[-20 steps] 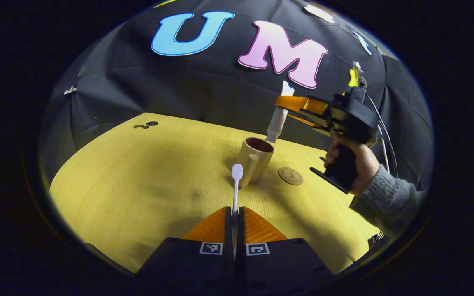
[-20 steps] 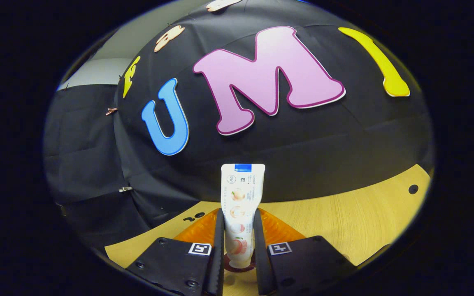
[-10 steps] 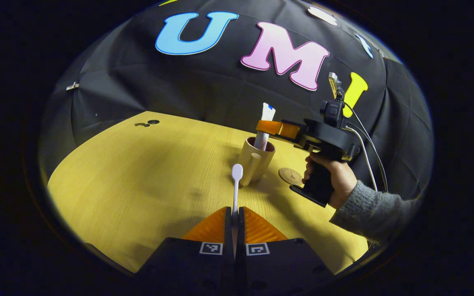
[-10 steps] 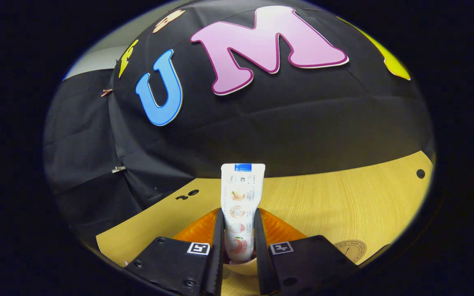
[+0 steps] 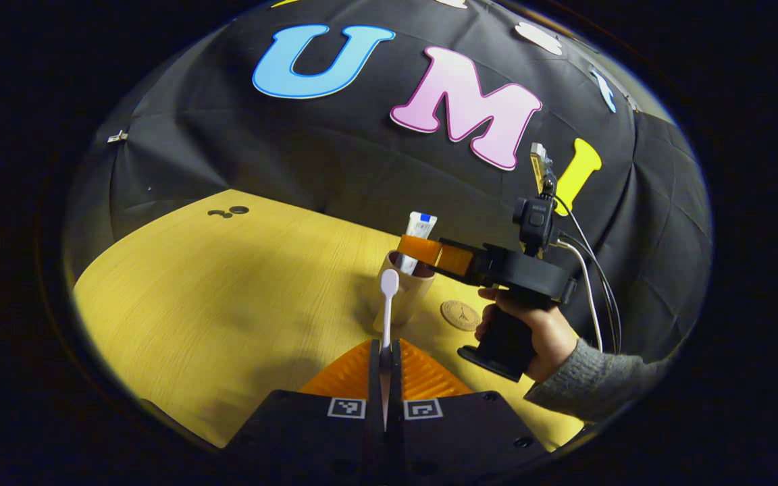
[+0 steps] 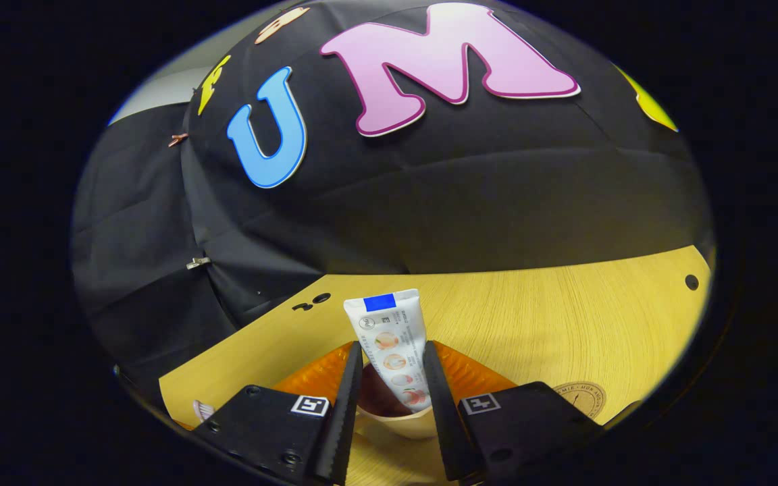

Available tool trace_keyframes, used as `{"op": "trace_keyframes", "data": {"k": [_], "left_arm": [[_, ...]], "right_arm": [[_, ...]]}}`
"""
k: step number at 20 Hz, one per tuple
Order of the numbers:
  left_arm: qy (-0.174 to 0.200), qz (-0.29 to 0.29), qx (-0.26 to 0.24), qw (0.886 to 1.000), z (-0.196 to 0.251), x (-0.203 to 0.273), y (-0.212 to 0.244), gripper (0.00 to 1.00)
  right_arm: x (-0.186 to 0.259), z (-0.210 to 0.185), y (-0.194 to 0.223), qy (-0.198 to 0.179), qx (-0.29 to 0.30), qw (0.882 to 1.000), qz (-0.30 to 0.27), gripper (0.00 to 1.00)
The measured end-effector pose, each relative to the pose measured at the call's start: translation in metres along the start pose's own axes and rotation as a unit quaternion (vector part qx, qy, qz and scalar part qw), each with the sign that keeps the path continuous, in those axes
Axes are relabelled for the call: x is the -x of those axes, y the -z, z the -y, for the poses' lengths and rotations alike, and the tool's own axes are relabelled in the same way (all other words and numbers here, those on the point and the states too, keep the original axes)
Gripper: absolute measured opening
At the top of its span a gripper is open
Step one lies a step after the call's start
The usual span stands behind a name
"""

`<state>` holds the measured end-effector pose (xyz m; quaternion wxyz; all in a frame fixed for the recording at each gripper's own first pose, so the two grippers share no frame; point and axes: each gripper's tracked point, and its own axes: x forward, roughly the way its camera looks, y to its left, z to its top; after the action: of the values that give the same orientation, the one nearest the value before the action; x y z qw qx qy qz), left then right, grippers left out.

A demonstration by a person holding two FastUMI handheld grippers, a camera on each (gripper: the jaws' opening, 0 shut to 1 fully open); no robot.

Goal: Put the toothbrush and toothpaste on the desktop into the cup, then pick up the cup and place it on the coaster on the desktop.

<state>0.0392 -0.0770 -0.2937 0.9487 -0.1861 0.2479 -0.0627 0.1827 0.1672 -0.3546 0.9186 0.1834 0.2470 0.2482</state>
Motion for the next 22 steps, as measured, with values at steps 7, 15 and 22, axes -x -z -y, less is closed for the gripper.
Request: {"op": "trace_keyframes", "data": {"k": [7, 15, 22], "left_arm": [[0.048, 0.107, 0.043, 0.992, 0.038, -0.031, -0.076, 0.06], [0.084, 0.256, 0.050, 0.962, 0.061, -0.068, -0.177, 0.06], [0.034, 0.280, 0.021, 0.959, 0.052, -0.130, -0.166, 0.06]], "right_arm": [[0.031, 0.005, -0.055, -0.017, -0.072, 0.996, 0.056, 0.55], [0.091, 0.088, -0.002, 0.069, -0.113, 0.991, 0.018, 0.55], [0.108, 0.088, 0.034, 0.069, -0.145, 0.987, -0.023, 0.55]]}}
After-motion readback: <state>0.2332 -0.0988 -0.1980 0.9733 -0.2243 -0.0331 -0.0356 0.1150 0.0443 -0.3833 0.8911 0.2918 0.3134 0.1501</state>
